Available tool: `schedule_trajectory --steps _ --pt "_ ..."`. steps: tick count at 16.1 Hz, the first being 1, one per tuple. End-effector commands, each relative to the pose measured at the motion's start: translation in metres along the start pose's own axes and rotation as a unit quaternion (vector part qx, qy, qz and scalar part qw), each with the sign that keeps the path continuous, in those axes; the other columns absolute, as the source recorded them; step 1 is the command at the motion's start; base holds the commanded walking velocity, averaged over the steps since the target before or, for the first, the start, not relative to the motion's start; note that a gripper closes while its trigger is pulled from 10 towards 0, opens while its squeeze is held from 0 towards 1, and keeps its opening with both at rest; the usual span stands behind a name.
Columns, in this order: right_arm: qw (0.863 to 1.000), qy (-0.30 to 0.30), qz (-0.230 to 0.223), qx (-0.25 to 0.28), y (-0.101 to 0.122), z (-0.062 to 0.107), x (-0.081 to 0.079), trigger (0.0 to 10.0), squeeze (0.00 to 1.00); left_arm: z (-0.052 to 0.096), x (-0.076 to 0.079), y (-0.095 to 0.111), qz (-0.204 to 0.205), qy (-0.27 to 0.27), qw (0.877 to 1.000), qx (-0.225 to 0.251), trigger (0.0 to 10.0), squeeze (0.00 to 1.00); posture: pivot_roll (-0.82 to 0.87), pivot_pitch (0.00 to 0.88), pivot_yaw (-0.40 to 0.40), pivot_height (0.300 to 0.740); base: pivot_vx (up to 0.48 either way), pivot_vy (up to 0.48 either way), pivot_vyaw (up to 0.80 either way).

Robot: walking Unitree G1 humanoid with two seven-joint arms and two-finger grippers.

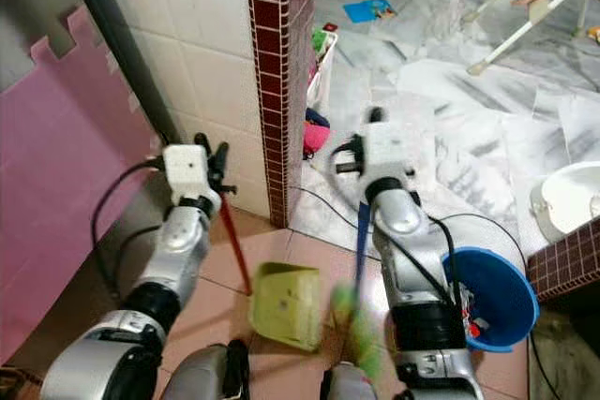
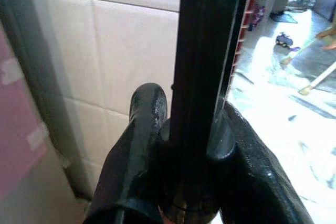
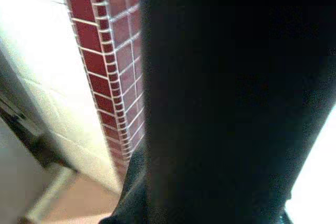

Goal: Sweep floor

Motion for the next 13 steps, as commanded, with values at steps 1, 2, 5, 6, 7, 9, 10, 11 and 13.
schedule_trajectory --steps 1,2,5,6,7,9,10,11,13 --pt "0.996 0.013 -0.087 0.033 0.018 -0.003 -0.009 10.0 0.00 0.007 0.012 -0.018 0.004 -0.015 0.999 -0.040 10.0 0.00 -0.13 0.110 0.030 0.740 0.000 0.000 0.00" --pt "0.991 0.019 -0.122 0.053 0.027 -0.003 -0.011 10.0 0.00 0.007 0.013 -0.019 0.007 -0.015 0.999 -0.042 10.0 0.00 -0.13 0.110 0.030 0.740 0.000 0.000 0.00" --pt "0.969 0.065 -0.210 0.114 0.064 -0.001 -0.022 10.0 0.00 0.008 0.011 -0.022 0.011 -0.007 0.999 -0.044 10.0 0.00 -0.13 0.106 0.030 0.740 0.000 0.000 0.00" --pt "0.958 0.093 -0.232 0.141 0.081 0.001 -0.027 10.0 0.00 0.008 0.009 -0.022 0.016 -0.001 0.999 -0.045 10.0 0.00 -0.13 0.105 0.030 0.740 0.000 0.000 0.00" --pt "0.955 0.101 -0.236 0.149 0.085 0.002 -0.028 10.0 0.00 0.008 0.009 -0.022 0.018 0.000 0.999 -0.045 10.0 0.00 -0.13 0.105 0.030 0.740 0.000 0.000 0.00" --pt "0.946 0.149 -0.208 0.200 0.114 0.007 -0.033 10.0 0.00 0.006 0.006 -0.021 0.022 0.005 0.999 -0.045 10.0 0.00 -0.13 0.103 0.033 0.740 0.000 0.000 0.00" --pt "0.954 0.155 -0.097 0.238 0.126 0.009 -0.030 10.0 0.00 0.005 0.005 -0.019 0.019 0.010 0.999 -0.042 10.0 0.00 -0.13 0.099 0.033 0.740 0.000 0.000 0.00" --pt "0.956 0.142 -0.056 0.250 0.128 0.010 -0.024 10.0 0.00 0.004 0.005 -0.017 0.037 0.001 0.998 -0.042 10.0 0.00 -0.13 0.097 0.033 0.740 0.000 0.000 0.00" --pt "0.961 0.100 0.007 0.256 0.122 0.009 -0.008 10.0 0.00 0.002 0.007 -0.015 0.071 -0.025 0.996 -0.045 10.0 0.00 -0.13 0.094 0.033 0.740 0.000 0.000 0.00"
Point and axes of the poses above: a point about 5 cm out from each wrist's last joint towards the gripper, its own z axis pointing back from the gripper into the wrist, its own y axis along the axis of the wrist's last joint, x = y × z, the point moved 3 cm from there along -z, pointing out of the wrist towards the gripper, and after that the axes turned 4 degrees about z, right-handed, at the moved point
